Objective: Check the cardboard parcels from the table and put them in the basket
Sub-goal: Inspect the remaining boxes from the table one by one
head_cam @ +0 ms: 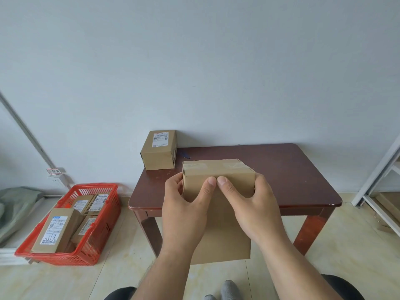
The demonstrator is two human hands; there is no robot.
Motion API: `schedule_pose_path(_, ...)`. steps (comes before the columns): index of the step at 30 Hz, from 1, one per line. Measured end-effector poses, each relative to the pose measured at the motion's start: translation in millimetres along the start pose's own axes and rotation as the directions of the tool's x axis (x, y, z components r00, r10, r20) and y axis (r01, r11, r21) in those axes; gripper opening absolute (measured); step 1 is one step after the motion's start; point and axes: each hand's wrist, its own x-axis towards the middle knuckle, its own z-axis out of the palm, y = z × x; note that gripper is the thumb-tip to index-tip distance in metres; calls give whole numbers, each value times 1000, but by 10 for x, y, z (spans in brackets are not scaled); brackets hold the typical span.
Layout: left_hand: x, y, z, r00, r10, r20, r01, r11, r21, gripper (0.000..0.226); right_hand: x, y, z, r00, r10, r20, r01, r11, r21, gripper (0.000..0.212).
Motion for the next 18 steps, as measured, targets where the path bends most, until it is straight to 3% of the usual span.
schedule_pose_path(13, -16, -48, 15, 993, -50, 106, 53, 998, -27, 51, -4, -8, -17, 995, 59, 80, -69, 988, 135, 40)
schedule_pose_path(18, 22, -81, 22, 986, -38, 163, 44, 999, -30, 79, 23, -23, -46, 989, 70, 131, -88, 986, 139, 47)
